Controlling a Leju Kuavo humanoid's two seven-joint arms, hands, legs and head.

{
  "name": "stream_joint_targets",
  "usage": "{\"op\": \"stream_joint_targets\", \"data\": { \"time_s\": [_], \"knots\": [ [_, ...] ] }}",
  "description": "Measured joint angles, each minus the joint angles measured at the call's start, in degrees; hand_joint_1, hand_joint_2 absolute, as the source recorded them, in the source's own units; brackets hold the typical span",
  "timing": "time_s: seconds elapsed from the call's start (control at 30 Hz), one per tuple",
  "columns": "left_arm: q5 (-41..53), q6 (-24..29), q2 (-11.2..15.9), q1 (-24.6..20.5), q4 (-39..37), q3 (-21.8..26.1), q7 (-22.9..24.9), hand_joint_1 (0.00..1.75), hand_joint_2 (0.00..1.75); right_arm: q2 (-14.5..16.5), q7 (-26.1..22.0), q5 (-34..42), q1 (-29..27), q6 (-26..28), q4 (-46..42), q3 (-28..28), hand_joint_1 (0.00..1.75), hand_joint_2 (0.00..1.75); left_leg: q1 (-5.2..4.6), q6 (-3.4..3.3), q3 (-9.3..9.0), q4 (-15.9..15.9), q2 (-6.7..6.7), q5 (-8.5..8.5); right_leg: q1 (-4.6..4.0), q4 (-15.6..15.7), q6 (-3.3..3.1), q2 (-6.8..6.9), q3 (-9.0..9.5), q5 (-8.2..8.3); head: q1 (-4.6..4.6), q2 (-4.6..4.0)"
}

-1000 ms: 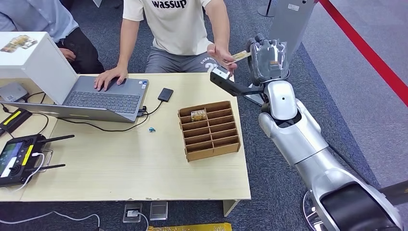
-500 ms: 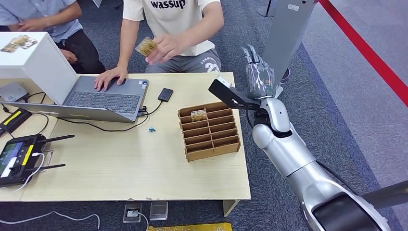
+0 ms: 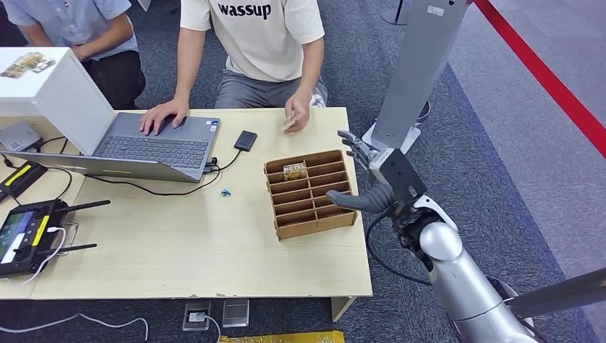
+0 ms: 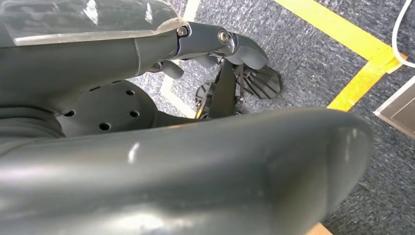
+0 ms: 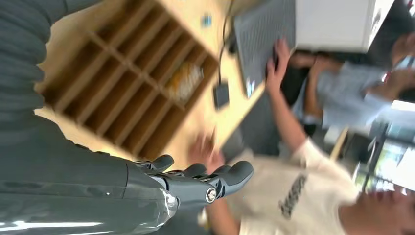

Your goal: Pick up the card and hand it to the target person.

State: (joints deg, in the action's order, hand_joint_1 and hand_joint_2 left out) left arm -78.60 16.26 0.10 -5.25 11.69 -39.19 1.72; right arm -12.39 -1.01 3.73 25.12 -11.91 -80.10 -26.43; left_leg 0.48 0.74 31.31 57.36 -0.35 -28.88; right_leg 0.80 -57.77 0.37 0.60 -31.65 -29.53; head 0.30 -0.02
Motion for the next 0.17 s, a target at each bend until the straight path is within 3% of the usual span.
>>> {"op": "stream_joint_targets", "data": {
  "time_s": [0.17],
  "knots": [
    [0.00, 0.14, 0.21, -0.04, 0.00, 0.00, 0.22, 0.00, 0.00, -2.79, 0.66, 3.05, -4.76, -2.50, -4.86, 1.02, 0.00, 1.75, 0.00, 0.00, -0.03, 0.00, 0.01, 0.00, 0.00, 0.00, 0.00, -0.01, 0.03, 0.00, -0.03, 0.00]
  ]
}}
